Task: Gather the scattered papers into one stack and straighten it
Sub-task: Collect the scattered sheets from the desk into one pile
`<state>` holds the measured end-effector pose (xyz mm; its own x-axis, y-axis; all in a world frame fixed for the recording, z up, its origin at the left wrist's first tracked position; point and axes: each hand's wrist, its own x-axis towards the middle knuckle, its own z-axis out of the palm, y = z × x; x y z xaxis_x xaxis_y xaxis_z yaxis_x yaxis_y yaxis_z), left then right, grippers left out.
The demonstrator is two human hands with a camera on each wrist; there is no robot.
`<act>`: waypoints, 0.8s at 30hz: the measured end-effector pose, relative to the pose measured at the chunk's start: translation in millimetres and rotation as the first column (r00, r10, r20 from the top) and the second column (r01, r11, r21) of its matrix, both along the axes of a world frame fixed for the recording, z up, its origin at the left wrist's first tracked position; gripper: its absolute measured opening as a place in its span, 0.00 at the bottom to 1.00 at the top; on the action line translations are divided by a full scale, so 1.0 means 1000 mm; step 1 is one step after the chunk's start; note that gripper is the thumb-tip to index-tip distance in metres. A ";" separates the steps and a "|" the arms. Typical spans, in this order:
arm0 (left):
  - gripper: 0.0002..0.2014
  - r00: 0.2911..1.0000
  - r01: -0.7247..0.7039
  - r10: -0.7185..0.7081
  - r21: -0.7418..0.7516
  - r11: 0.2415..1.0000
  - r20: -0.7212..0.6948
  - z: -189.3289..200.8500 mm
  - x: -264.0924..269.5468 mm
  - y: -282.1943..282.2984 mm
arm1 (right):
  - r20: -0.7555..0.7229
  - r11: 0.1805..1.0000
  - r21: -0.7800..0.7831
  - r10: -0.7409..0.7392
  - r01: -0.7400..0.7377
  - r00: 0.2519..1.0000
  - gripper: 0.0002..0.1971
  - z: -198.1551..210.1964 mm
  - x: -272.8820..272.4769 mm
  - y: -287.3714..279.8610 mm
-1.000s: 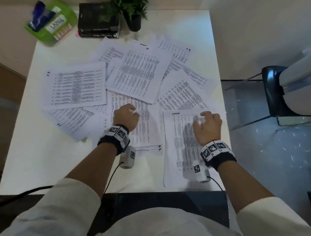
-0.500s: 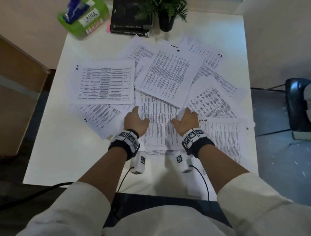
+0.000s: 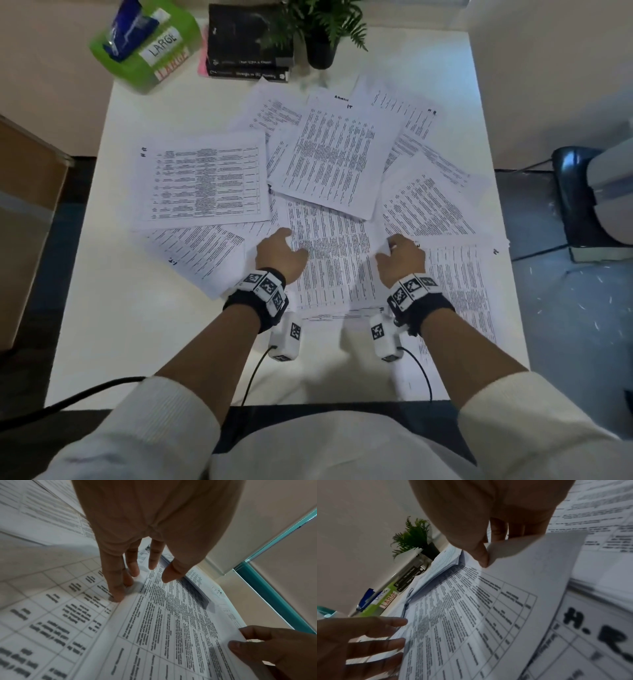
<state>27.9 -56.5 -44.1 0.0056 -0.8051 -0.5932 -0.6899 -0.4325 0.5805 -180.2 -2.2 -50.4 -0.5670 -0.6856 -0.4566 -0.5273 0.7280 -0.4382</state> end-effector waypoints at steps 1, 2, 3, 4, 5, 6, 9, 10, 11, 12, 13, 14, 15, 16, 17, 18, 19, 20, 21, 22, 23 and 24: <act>0.27 1.000 -0.013 0.014 0.005 1.000 -0.013 -0.001 0.000 0.000 | -0.006 0.999 -0.032 -0.002 0.002 1.000 0.07 0.002 0.000 0.002; 0.27 1.000 -0.021 0.021 0.011 1.000 -0.021 -0.001 0.000 0.001 | -0.021 0.998 -0.067 0.013 -0.014 1.000 0.07 0.003 0.001 0.003; 0.27 0.999 -0.027 0.027 0.018 0.999 -0.027 -0.002 0.001 0.001 | -0.038 0.994 -0.100 0.032 -0.035 0.999 0.07 0.007 0.000 0.004; 0.27 0.999 -0.033 0.034 0.022 0.999 -0.029 -0.002 0.001 0.002 | -0.042 0.991 -0.129 0.041 -0.046 0.998 0.06 0.009 -0.002 0.005; 0.27 0.999 -0.037 0.037 0.023 0.999 -0.025 -0.003 0.002 0.002 | -0.023 0.987 -0.155 0.037 -0.040 0.999 0.05 0.012 -0.003 0.005; 0.27 0.999 -0.032 0.032 0.021 0.999 -0.016 -0.003 0.002 0.002 | 0.020 0.985 -0.172 0.023 -0.019 1.000 0.04 0.015 -0.006 0.007; 0.26 1.000 -0.017 0.017 0.004 1.000 -0.002 -0.001 -0.001 0.003 | 0.190 0.986 -0.169 0.042 -0.010 0.981 0.04 0.024 -0.023 0.017; 0.26 1.000 -0.014 0.014 0.000 1.000 -0.002 0.000 -0.003 0.003 | 0.241 0.987 -0.162 0.037 0.002 0.970 0.06 0.026 -0.032 0.022; 0.25 1.000 -0.006 0.006 -0.008 1.000 -0.002 0.001 -0.007 0.004 | 0.297 0.988 -0.153 0.011 0.036 0.955 0.08 0.029 -0.041 0.027; 0.25 1.000 0.007 -0.007 -0.015 1.000 -0.002 0.002 -0.011 0.005 | 0.348 0.987 -0.139 -0.027 0.081 0.937 0.07 0.028 -0.051 0.033; 0.24 1.000 0.021 -0.021 -0.025 0.999 -0.005 0.002 -0.016 0.007 | 0.385 0.986 -0.120 -0.060 0.114 0.921 0.06 0.027 -0.062 0.040; 0.25 0.999 0.036 -0.036 -0.027 0.999 -0.011 0.003 -0.021 0.009 | 0.408 0.985 -0.098 -0.090 0.142 0.908 0.03 0.026 -0.071 0.048; 0.25 0.998 0.051 -0.052 -0.030 0.998 -0.019 0.003 -0.027 0.011 | 0.422 0.983 -0.085 -0.112 0.162 0.899 0.04 0.024 -0.080 0.057; 0.25 0.997 0.070 -0.070 -0.031 0.997 -0.025 0.002 -0.034 0.013 | 0.431 0.982 -0.074 -0.127 0.175 0.893 0.06 0.021 -0.088 0.065; 0.26 0.995 0.089 -0.090 -0.027 0.996 -0.031 0.002 -0.041 0.016 | 0.444 0.980 -0.063 -0.141 0.188 0.885 0.08 0.019 -0.094 0.074; 0.26 0.994 0.104 -0.105 -0.020 0.994 -0.038 0.002 -0.048 0.020 | 0.448 0.980 -0.049 -0.151 0.193 0.881 0.09 0.019 -0.099 0.081; 0.26 0.992 0.116 -0.117 -0.021 0.993 -0.044 0.001 -0.055 0.023 | 0.457 0.980 -0.040 -0.154 0.194 0.876 0.10 0.017 -0.103 0.088; 0.26 0.990 0.132 -0.132 -0.013 0.991 -0.047 0.001 -0.062 0.028 | 0.468 0.980 -0.019 -0.167 0.199 0.868 0.10 0.016 -0.107 0.096; 0.27 0.988 0.142 -0.142 -0.008 0.990 -0.056 0.001 -0.068 0.032 | 0.488 0.978 -0.012 -0.178 0.210 0.855 0.10 0.013 -0.110 0.103; 0.28 0.986 0.153 -0.152 0.004 0.988 -0.067 0.002 -0.074 0.036 | 0.496 0.977 -0.003 -0.185 0.214 0.849 0.09 0.011 -0.114 0.110; 0.29 0.984 0.166 -0.165 0.008 0.986 -0.074 0.001 -0.080 0.040 | 0.503 0.975 -0.004 -0.189 0.221 0.843 0.07 0.007 -0.119 0.117; 0.32 0.982 0.172 -0.171 0.007 0.985 -0.082 0.001 -0.086 0.044 | 0.511 0.975 -0.005 -0.189 0.223 0.838 0.07 0.005 -0.123 0.123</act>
